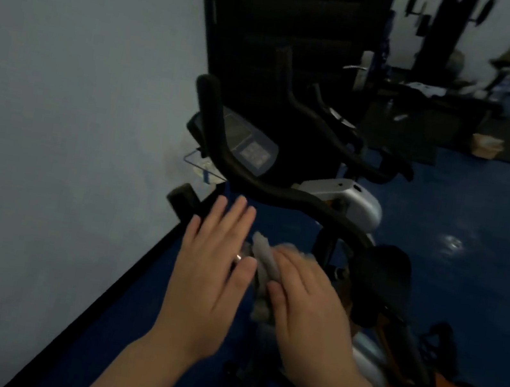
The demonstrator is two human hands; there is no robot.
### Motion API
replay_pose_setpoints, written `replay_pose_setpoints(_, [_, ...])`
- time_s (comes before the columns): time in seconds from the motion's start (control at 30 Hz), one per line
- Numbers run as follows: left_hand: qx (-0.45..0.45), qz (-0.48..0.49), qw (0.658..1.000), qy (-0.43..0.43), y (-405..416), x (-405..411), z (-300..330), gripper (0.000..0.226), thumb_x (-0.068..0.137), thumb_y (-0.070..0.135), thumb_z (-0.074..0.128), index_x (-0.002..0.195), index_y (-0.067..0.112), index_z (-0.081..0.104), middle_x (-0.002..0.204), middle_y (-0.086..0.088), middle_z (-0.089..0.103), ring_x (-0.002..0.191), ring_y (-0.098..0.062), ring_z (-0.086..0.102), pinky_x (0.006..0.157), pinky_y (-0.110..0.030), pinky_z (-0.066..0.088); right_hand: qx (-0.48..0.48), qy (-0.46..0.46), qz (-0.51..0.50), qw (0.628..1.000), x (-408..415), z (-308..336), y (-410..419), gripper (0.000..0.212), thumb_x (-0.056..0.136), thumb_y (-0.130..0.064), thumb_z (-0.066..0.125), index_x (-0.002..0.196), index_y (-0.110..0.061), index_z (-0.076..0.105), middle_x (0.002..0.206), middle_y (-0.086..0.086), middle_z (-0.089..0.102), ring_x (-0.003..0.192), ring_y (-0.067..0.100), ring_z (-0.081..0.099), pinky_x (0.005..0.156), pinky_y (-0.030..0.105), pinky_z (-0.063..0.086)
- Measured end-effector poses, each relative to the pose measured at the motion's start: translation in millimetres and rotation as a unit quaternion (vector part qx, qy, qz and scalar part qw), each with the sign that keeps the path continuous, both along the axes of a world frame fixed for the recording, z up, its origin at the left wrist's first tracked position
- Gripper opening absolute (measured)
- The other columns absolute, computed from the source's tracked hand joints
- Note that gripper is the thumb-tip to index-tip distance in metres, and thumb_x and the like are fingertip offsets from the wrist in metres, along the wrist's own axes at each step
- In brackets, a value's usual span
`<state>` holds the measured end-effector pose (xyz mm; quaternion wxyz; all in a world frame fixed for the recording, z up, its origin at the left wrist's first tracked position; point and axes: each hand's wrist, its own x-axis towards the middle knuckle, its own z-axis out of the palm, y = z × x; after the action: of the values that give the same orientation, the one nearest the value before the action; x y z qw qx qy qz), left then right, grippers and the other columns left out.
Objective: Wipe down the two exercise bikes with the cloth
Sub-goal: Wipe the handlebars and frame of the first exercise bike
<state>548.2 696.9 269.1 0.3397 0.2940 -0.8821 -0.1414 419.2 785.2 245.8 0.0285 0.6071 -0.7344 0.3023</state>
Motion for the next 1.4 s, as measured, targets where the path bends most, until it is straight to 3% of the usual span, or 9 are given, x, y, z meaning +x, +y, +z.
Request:
replay_pose_setpoints(0.1, [-0.049, 0.049, 0.994, -0.082, -0.4, -16.5, -10.3, 0.048, 0.099, 0.041, 0.025, 0.134, 0.024, 0.053, 0.139, 0.008, 0.051, 0.14, -0.011, 0.028, 0.119, -0.034, -0.008, 0.025, -0.089, -0.073, 0.993, -15.8, -3.0, -6.5, 0.05, 0.104, -0.031, 0.026, 0.15, -0.012, 0.023, 0.159, 0.0, 0.016, 0.145, 0.014, 0.016, 0.117, 0.024, 0.016])
replay_pose_setpoints(0.23, [-0.083, 0.089, 0.992, -0.041, -1.8, -24.3, -21.1, 0.029, 0.091, 0.032, 0.043, 0.101, 0.023, 0.068, 0.101, 0.004, 0.062, 0.116, -0.018, 0.048, 0.118, -0.04, 0.003, 0.049, -0.24, -0.177, 0.953, -16.0, 9.6, -32.5, 0.063, 0.103, -0.025, 0.034, 0.152, -0.008, -0.003, 0.16, 0.002, -0.011, 0.145, 0.02, 0.011, 0.111, 0.022, 0.017])
replay_pose_setpoints(0.4, [-0.09, 0.112, 0.989, -0.02, 0.4, -29.0, -23.8, 0.025, 0.09, 0.029, 0.044, 0.093, 0.022, 0.067, 0.095, 0.004, 0.06, 0.112, -0.018, 0.048, 0.118, -0.04, 0.006, 0.046, -0.409, -0.137, 0.901, -0.9, -0.1, -13.4, 0.07, 0.101, -0.037, 0.035, 0.151, -0.021, -0.012, 0.16, -0.001, -0.01, 0.145, 0.017, 0.009, 0.104, 0.018, 0.011])
replay_pose_setpoints(0.57, [-0.079, 0.128, 0.988, -0.018, 3.4, -31.4, -22.7, 0.026, 0.089, 0.027, 0.042, 0.092, 0.021, 0.067, 0.096, 0.003, 0.059, 0.116, -0.02, 0.046, 0.117, -0.044, 0.008, 0.002, -0.4, -0.136, 0.906, -10.6, 3.0, -27.3, 0.07, 0.102, -0.031, 0.036, 0.151, -0.019, -0.013, 0.161, -0.002, -0.01, 0.146, 0.016, 0.006, 0.114, 0.025, 0.011])
replay_pose_setpoints(0.67, [-0.054, 0.151, 0.987, -0.003, 10.1, -37.6, -23.1, 0.027, 0.09, 0.025, 0.041, 0.097, 0.02, 0.067, 0.105, 0.002, 0.06, 0.126, -0.021, 0.04, 0.118, -0.045, 0.008, -0.017, -0.412, -0.099, 0.905, -11.7, -11.2, -12.4, 0.066, 0.099, -0.045, 0.029, 0.151, -0.029, -0.009, 0.16, -0.013, -0.009, 0.141, -0.002, 0.0, 0.111, 0.011, 0.004])
replay_pose_setpoints(0.8, [-0.002, 0.164, 0.986, 0.012, 29.9, -47.6, -27.2, 0.033, 0.093, 0.025, 0.038, 0.112, 0.021, 0.064, 0.131, -0.003, 0.052, 0.141, -0.027, 0.022, 0.115, -0.055, 0.011, -0.047, -0.479, -0.069, 0.874, -0.5, -32.1, 19.6, 0.057, 0.094, -0.049, 0.037, 0.147, -0.043, 0.017, 0.15, -0.022, 0.032, 0.133, -0.01, 0.032, 0.106, 0.006, 0.028])
replay_pose_setpoints(0.97, [0.035, 0.041, 0.995, -0.088, 73.8, -39.5, -60.1, 0.056, 0.094, 0.035, 0.034, 0.149, 0.026, 0.024, 0.161, 0.002, 0.007, 0.148, -0.023, -0.008, 0.118, -0.049, 0.01, 0.059, -0.467, -0.104, 0.876, 2.2, -79.6, 77.9, 0.047, 0.094, -0.023, 0.057, 0.113, -0.064, 0.042, 0.107, -0.027, 0.065, 0.098, -0.013, 0.059, 0.075, 0.004, 0.045])
replay_pose_setpoints(1.13, [0.185, -0.133, 0.962, -0.148, 107.6, -31.4, -110.7, 0.068, 0.099, 0.037, 0.038, 0.143, 0.053, -0.011, 0.153, 0.024, -0.031, 0.143, 0.001, -0.018, 0.119, -0.027, 0.007, 0.157, -0.39, -0.224, 0.879, 5.1, -126.5, 141.0, 0.037, 0.094, -0.025, 0.059, 0.129, -0.033, 0.051, 0.123, -0.016, 0.056, 0.111, -0.001, 0.053, 0.091, 0.011, 0.041])
replay_pose_setpoints(1.4, [0.23, -0.293, 0.881, -0.291, 185.5, -74.9, -166.7, 0.055, 0.098, 0.028, 0.041, 0.15, 0.031, 0.023, 0.159, 0.02, -0.001, 0.146, -0.006, 0.011, 0.117, -0.029, 0.024, 0.254, -0.363, -0.424, 0.79, 6.4, -163.3, 283.6, 0.039, 0.094, -0.025, 0.052, 0.133, -0.032, 0.046, 0.13, -0.006, 0.052, 0.111, 0.013, 0.054, 0.09, 0.03, 0.047])
